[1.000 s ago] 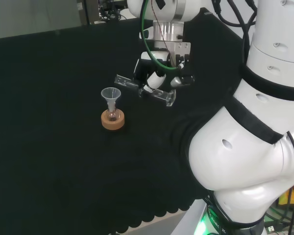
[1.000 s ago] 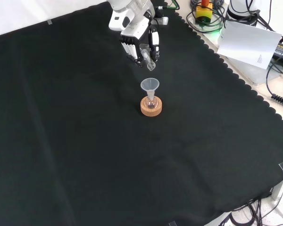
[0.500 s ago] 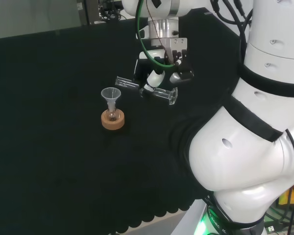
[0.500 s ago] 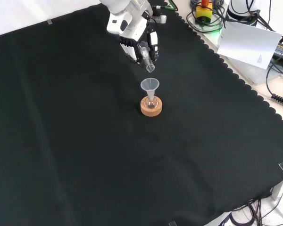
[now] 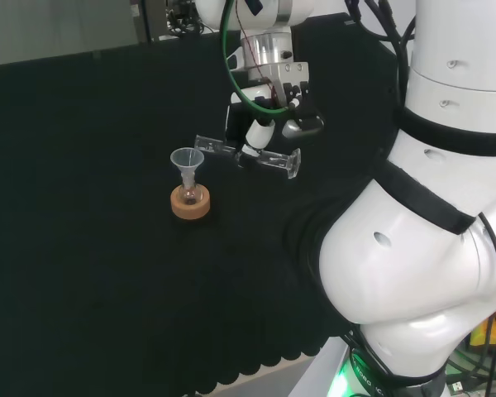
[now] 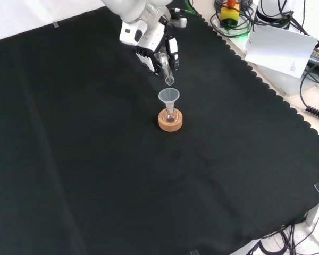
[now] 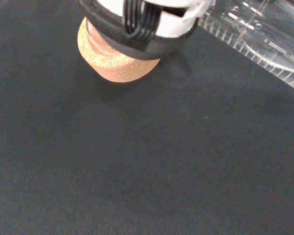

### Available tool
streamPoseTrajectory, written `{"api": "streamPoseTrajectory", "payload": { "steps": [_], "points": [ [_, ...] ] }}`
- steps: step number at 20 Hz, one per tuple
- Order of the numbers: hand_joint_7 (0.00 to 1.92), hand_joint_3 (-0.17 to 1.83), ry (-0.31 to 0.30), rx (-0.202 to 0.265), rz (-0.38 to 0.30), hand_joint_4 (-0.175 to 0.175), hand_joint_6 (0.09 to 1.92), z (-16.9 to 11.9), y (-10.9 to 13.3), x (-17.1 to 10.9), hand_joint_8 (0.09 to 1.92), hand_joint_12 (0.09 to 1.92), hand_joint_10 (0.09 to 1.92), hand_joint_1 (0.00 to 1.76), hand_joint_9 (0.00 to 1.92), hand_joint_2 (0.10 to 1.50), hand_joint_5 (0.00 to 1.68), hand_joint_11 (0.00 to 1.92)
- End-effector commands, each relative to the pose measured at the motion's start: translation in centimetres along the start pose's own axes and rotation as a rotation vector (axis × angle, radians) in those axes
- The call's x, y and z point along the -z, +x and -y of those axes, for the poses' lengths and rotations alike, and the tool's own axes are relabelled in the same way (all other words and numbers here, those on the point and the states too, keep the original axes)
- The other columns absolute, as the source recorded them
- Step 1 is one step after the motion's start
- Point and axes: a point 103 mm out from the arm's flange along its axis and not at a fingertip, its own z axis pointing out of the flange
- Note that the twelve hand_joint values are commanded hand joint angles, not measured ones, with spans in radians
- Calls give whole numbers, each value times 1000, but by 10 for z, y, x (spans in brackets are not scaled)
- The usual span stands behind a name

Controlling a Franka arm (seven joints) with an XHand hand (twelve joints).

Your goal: Pour the water from the graduated cylinder into the round-bottom flask.

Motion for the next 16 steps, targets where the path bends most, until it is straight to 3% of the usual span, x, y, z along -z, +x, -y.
{"api": "streamPoseTrajectory", "payload": {
  "steps": [1,16],
  "points": [
    [1737,-175,45,-10,18,-175,568,1,4,0,251,601,87,1210,1889,1080,1262,1366],
    [1736,-175,124,-56,64,-175,570,1,18,10,260,595,87,1210,1893,1080,1261,1369]
  ]
}}
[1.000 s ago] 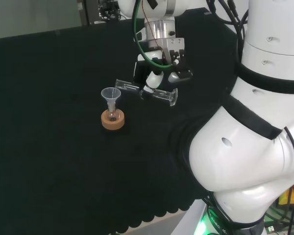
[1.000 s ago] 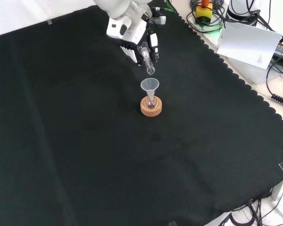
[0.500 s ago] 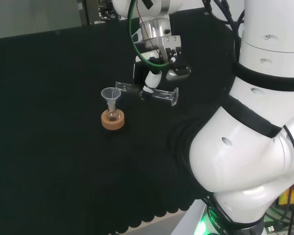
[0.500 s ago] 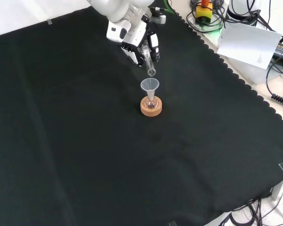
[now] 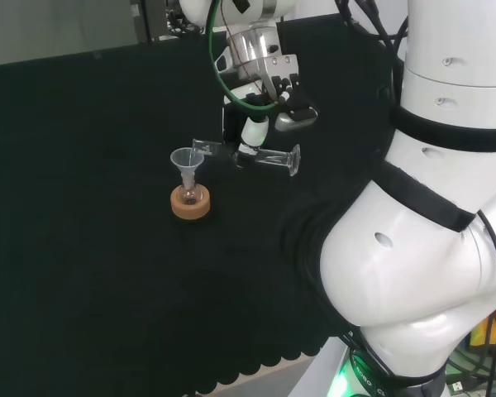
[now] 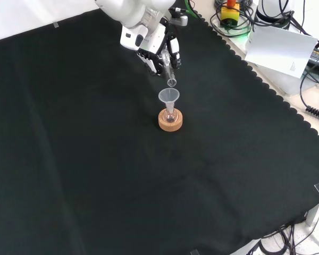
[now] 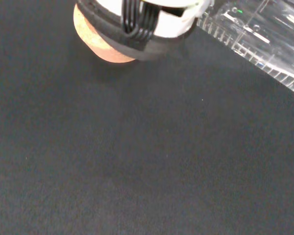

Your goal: Pour the water from the graduated cylinder into the round-bottom flask.

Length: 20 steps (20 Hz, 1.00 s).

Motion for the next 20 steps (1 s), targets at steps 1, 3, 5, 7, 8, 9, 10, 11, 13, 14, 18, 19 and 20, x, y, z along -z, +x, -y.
{"api": "streamPoseTrajectory", "payload": {
  "steps": [1,3,5,7,8,9,10,11,13,14,18,19,20],
  "points": [
    [1736,-175,32,-13,21,-175,570,0,7,3,261,595,87,1210,1893,1080,1261,1369],
    [1735,-175,41,-17,28,-175,571,0,8,4,262,594,87,1210,1893,1080,1261,1370],
    [1735,-175,54,-21,39,-175,571,0,9,5,263,594,87,1210,1893,1080,1260,1370],
    [1735,-175,69,-29,51,-175,571,1,11,7,264,593,87,1210,1893,1080,1260,1371],
    [1734,-175,72,-31,53,-175,572,1,11,8,265,593,87,1210,1893,1080,1260,1371],
    [1734,-175,75,-33,56,-175,572,2,11,9,265,592,87,1210,1893,1080,1260,1372],
    [1734,-175,80,-40,56,-175,572,2,11,10,266,592,87,1210,1893,1080,1260,1372],
    [1734,-175,86,-45,59,-175,572,3,12,11,267,592,87,1210,1893,1080,1260,1373],
    [1734,-175,91,-48,59,-175,573,3,13,13,269,592,87,1210,1893,1081,1259,1376],
    [1734,-175,94,-49,66,-175,573,3,14,14,270,592,87,1210,1893,1081,1259,1377],
    [1733,-175,112,-48,68,-175,574,5,14,16,272,591,87,1210,1893,1081,1259,1380],
    [1733,-175,117,-60,69,-175,574,5,14,16,273,591,87,1210,1893,1081,1259,1380],
    [1733,-175,124,-64,69,-175,574,5,14,16,274,591,87,1210,1893,1081,1259,1381]
  ]
}}
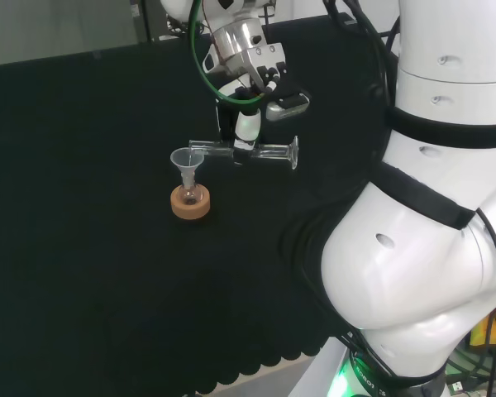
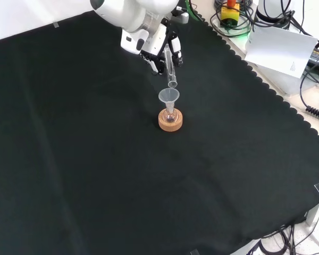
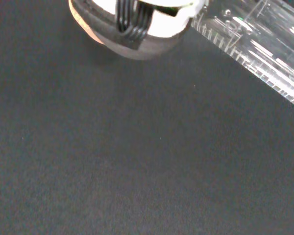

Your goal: Pour the water from the graduated cylinder into the round-bottom flask.

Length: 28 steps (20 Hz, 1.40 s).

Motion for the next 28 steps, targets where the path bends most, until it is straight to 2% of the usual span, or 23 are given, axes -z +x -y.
{"api": "streamPoseTrajectory", "payload": {
  "steps": [1,9,13,28],
  "points": [
    [1733,-175,35,-15,6,-175,574,0,1,1,274,590,87,1210,1893,1081,1259,1381],
    [1731,-175,77,-14,19,-175,577,-4,7,1,280,588,87,1209,1894,1081,1257,1384],
    [1730,-175,95,-32,34,-175,578,-7,11,2,282,586,87,1209,1894,1082,1256,1385],
    [1725,-175,121,-53,35,-175,586,0,9,10,294,582,87,1209,1891,1083,1252,1390]
  ]
}}
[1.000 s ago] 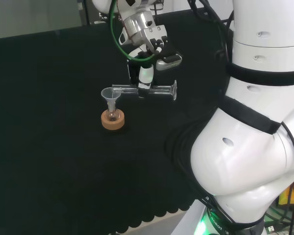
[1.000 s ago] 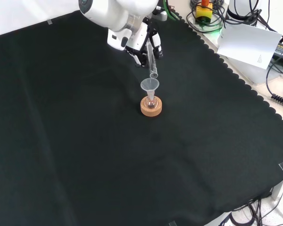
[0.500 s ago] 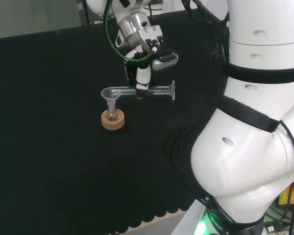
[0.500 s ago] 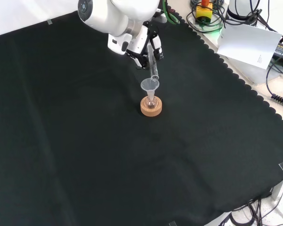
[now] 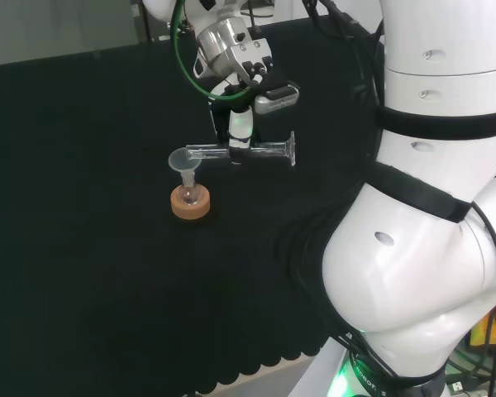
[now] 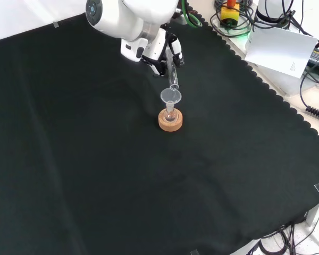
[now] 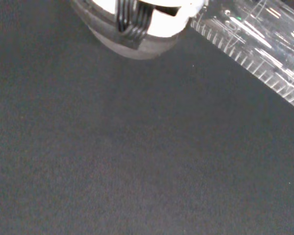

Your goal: Pour the water from the graduated cylinder into the round-bottom flask.

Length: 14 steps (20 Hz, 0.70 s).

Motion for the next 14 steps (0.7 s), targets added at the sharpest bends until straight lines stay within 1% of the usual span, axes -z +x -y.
{"api": "streamPoseTrajectory", "payload": {
  "steps": [1,3,7,14],
  "points": [
    [1724,-175,2,-5,-1,-175,586,3,-4,0,295,581,87,1209,1891,1083,1252,1391],
    [1724,-175,-4,-9,1,-175,587,3,-5,1,297,581,87,1209,1891,1083,1251,1392],
    [1723,-175,-3,-31,20,-175,588,2,0,3,299,580,87,1209,1891,1084,1251,1394],
    [1720,-175,12,-28,30,-175,590,3,1,7,304,578,87,1209,1889,1084,1250,1394]
  ]
}}
